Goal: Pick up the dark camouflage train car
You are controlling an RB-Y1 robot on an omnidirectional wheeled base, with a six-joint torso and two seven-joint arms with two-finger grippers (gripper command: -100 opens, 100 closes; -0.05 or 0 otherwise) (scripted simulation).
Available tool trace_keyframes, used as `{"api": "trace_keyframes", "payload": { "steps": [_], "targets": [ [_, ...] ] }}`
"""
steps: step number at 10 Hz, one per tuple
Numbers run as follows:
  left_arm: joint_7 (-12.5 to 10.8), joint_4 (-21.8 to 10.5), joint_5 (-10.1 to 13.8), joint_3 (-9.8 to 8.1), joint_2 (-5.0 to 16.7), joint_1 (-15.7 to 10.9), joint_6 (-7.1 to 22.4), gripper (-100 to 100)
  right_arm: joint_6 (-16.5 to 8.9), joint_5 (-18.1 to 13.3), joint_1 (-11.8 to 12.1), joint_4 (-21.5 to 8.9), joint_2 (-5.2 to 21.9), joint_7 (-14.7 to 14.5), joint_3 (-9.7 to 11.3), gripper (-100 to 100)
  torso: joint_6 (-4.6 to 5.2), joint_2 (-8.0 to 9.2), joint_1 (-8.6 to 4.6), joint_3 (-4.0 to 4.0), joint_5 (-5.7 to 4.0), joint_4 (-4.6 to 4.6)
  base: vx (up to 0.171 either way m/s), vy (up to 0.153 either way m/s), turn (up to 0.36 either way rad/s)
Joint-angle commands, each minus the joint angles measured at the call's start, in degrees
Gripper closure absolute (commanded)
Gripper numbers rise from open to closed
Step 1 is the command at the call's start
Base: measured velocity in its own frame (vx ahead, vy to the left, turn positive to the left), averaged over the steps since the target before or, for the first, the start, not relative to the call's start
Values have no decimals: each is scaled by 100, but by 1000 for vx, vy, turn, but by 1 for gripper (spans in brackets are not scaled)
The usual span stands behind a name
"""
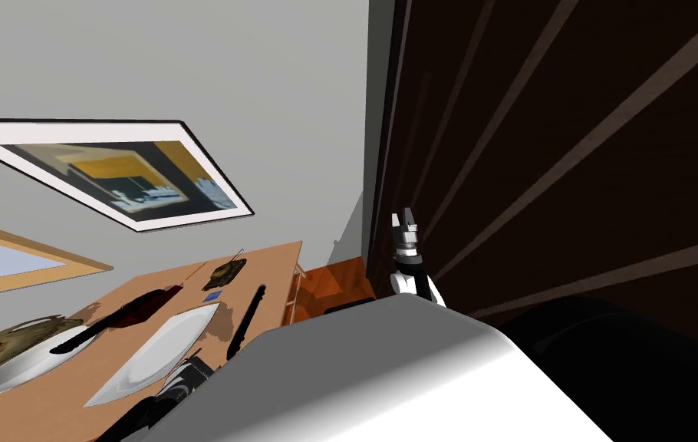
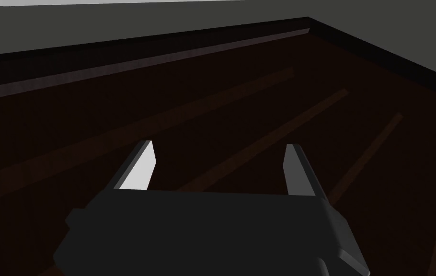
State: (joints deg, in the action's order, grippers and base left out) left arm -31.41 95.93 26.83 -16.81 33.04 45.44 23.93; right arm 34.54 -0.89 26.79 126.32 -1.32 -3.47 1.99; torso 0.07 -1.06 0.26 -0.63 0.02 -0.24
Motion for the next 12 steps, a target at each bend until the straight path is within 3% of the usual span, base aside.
{"api": "trace_keyframes", "payload": {
  "steps": [1,2,3,4,5,8,9,12],
  "targets": [
    [-10,-115,165,6,-54,-2,157,-100,0,0,0,0,0,0,0,0,0,0,0,0,0,0,154,1,33],
    [-46,-281,401,-14,-70,23,396,-100,0,0,-1,0,0,0,0,0,0,11,4,5,1,1,202,14,62],
    [-46,-281,483,-14,-70,23,396,-100,0,0,0,0,0,0,0,0,0,-1,10,0,3,0,161,20,21],
    [-76,-439,698,-34,-95,46,626,-100,0,0,-1,0,0,0,0,0,1,10,13,4,2,1,160,33,40],
    [-76,-439,800,-34,-95,46,626,-100,0,0,0,0,0,0,0,0,1,10,20,5,5,2,132,25,15],
    [-123,-728,1350,-72,-158,85,1051,-100,0,0,-1,0,1,0,0,0,1,19,22,9,4,3,155,33,26],
    [-123,-728,1411,-72,-158,85,1051,-100,0,0,-1,0,0,0,0,0,0,15,17,8,4,3,135,30,21],
    [-153,-975,1972,-103,-221,117,1423,-100,0,0,0,0,1,0,-1,0,2,-10,42,-6,9,-2,201,80,22]
  ]
}}
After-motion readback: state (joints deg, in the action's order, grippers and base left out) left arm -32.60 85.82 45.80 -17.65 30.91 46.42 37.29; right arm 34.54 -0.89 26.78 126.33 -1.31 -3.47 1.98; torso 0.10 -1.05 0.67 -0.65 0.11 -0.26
